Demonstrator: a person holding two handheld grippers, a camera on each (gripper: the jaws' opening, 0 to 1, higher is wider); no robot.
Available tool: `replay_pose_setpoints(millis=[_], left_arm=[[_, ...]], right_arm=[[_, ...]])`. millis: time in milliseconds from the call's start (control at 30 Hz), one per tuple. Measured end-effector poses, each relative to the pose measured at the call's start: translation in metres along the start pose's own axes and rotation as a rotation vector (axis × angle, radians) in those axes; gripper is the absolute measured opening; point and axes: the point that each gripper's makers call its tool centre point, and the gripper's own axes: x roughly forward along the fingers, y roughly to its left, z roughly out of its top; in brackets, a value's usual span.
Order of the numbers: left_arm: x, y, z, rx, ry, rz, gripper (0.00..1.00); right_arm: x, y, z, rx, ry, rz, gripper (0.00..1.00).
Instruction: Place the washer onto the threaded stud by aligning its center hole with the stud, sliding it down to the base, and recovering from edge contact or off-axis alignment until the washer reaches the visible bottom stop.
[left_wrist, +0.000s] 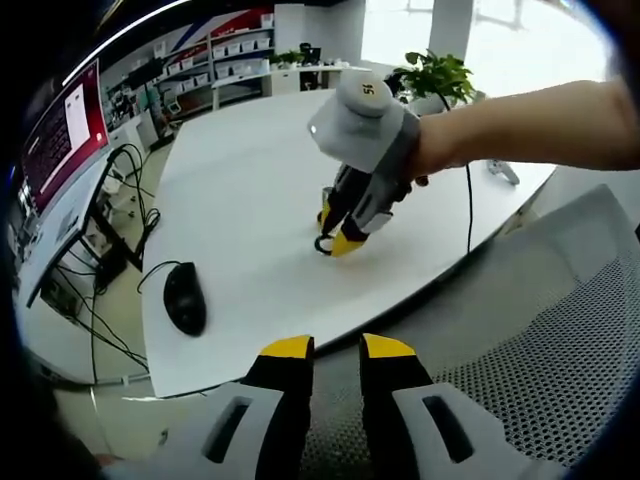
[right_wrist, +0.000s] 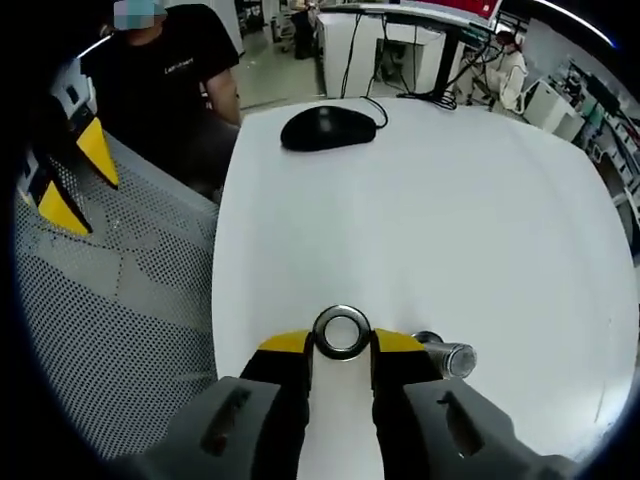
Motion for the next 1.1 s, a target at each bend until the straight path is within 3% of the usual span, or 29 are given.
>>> replay_pose_setpoints(millis=[600,1100], left_arm=[[-0.001,-0.001,0.0,0.002,0.0,-0.001,0.16],[0.0,-0.001,0.0,0.003,-0.003,-0.003,0.16]], right_arm=[[-0.035,-0.006,0.02,-0.041,-0.054,-0.038,0.24],[-0.055,-0.01,0.022,-0.072,-0.059,-0.053,0.24]])
